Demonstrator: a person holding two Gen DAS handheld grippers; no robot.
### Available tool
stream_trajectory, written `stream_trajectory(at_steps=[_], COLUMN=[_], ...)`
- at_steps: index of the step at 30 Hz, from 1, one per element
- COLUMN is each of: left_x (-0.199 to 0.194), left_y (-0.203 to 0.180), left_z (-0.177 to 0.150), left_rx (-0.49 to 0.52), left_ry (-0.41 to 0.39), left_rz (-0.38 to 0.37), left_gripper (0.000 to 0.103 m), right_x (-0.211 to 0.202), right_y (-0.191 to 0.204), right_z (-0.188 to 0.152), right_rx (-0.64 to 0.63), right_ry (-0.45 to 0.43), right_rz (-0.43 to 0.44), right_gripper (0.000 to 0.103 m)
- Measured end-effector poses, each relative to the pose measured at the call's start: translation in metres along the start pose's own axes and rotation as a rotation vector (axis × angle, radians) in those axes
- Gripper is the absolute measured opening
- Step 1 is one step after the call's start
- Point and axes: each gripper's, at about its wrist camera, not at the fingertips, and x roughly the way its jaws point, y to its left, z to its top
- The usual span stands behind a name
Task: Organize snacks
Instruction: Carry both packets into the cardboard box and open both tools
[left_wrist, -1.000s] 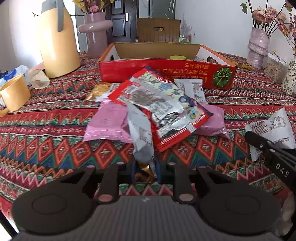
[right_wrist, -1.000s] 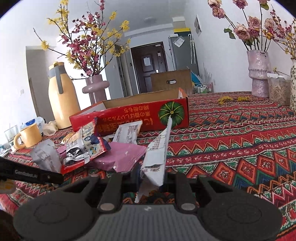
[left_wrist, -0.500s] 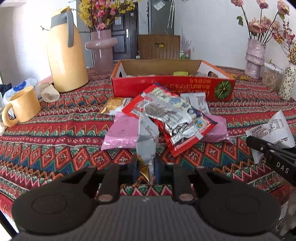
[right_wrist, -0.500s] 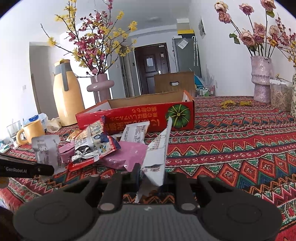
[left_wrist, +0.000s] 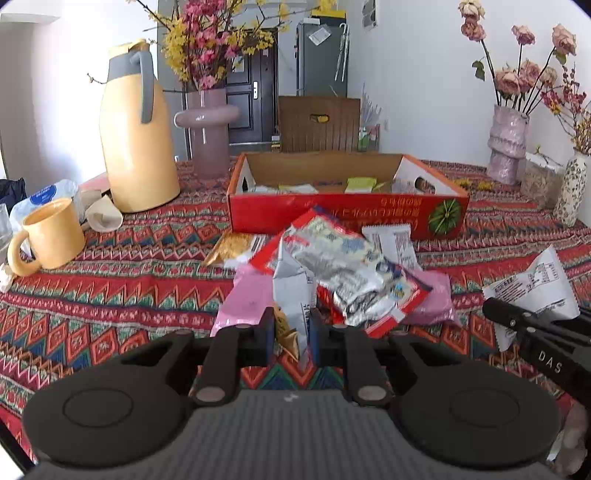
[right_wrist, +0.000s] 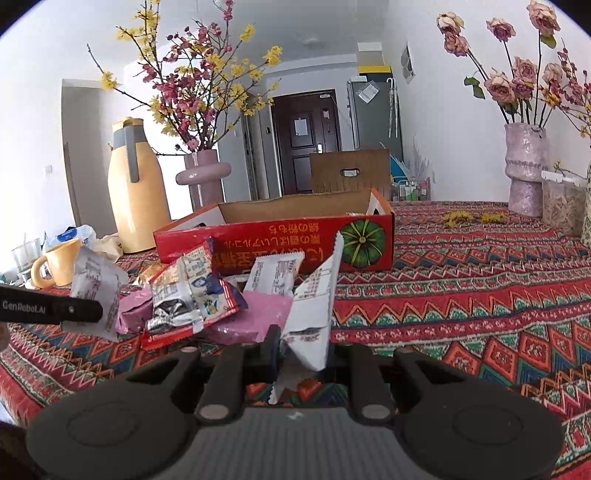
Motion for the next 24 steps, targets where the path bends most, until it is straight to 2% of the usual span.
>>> stream_trajectory(at_steps=[11, 24], left_x=[0.008, 0.034], left_y=[0.004, 0.015], left_z=[0.03, 0.09], left_rx=[-0.014, -0.042], left_ry=[-0.055, -0.128], left_rz=[-0.014, -0.017], left_gripper=[0.018, 0.018], right_x=[0.011, 0.043], right_y=[0.005, 0.012], right_z=[0.026, 0.082], right_rx=[-0.022, -0.06], right_ry=[-0.036, -0.096], right_rz=[-0.002, -0.027], right_gripper=[0.017, 0.017])
